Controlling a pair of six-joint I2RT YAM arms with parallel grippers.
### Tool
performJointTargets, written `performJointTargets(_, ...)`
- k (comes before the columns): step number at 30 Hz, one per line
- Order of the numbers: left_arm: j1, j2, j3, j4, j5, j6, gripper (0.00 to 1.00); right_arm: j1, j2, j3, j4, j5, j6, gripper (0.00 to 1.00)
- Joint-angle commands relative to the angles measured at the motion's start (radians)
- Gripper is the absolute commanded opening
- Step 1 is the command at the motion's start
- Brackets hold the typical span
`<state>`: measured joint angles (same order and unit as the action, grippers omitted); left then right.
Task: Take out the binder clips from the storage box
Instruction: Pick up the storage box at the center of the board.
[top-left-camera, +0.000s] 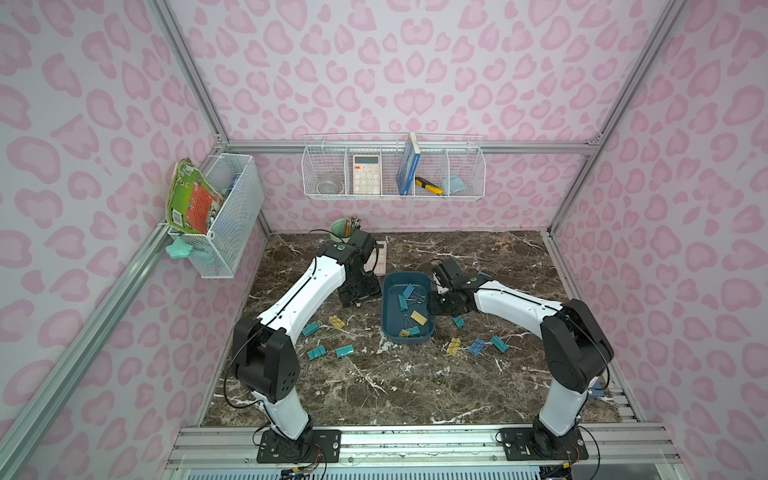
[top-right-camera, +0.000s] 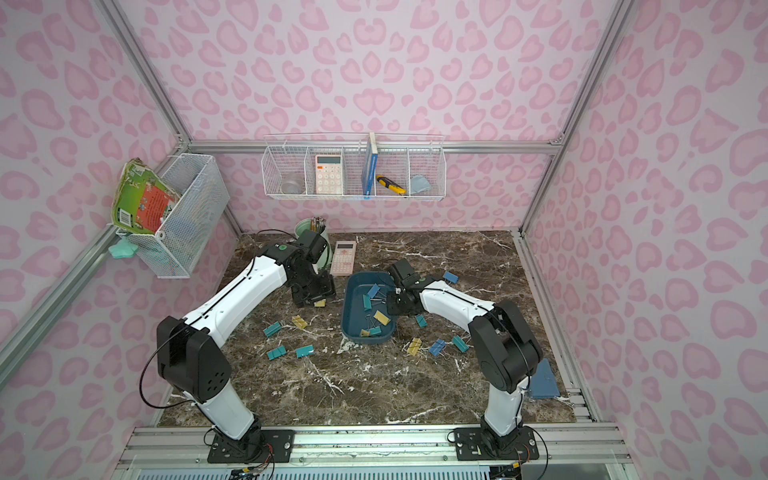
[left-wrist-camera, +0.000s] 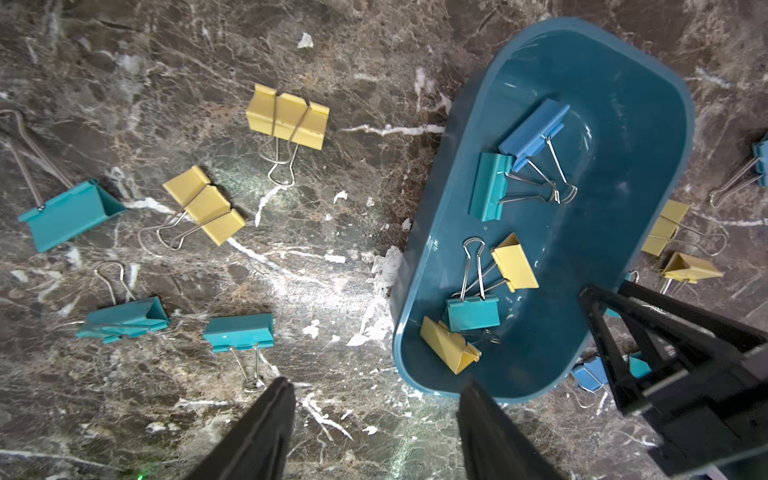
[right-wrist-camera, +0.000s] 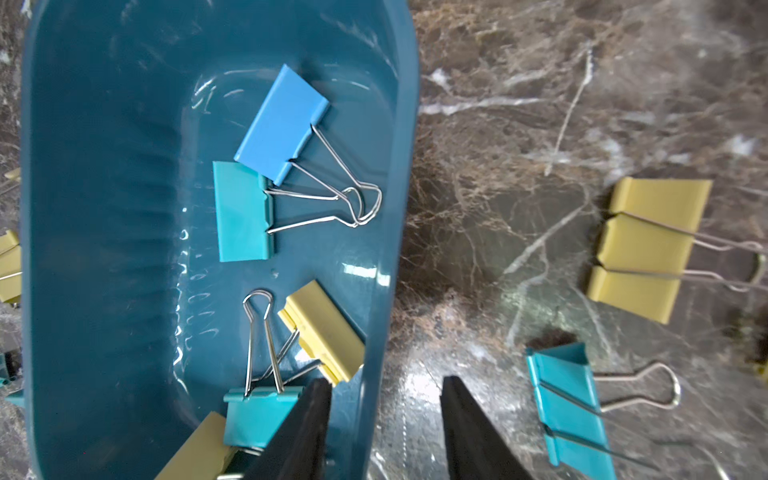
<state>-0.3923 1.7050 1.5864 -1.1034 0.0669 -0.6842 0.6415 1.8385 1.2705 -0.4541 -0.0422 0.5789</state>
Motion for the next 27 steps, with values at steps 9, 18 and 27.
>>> performJointTargets(9,0.072,-0.128,-0.072,0.009,-0.018,0.025,0.85,0.018,0.067,0.12,-0.148,-0.013,-0.009,0.0)
performJointTargets(18,0.1,-0.223,-0.175,0.09,0.005,0.052,0.86,-0.062,0.09,0.342,-0.457,-0.211,-0.066,0.0)
performJointTargets(27,0.121,-0.298,-0.277,0.166,0.046,0.059,0.86,-0.091,0.118,0.412,-0.654,-0.487,-0.037,0.0)
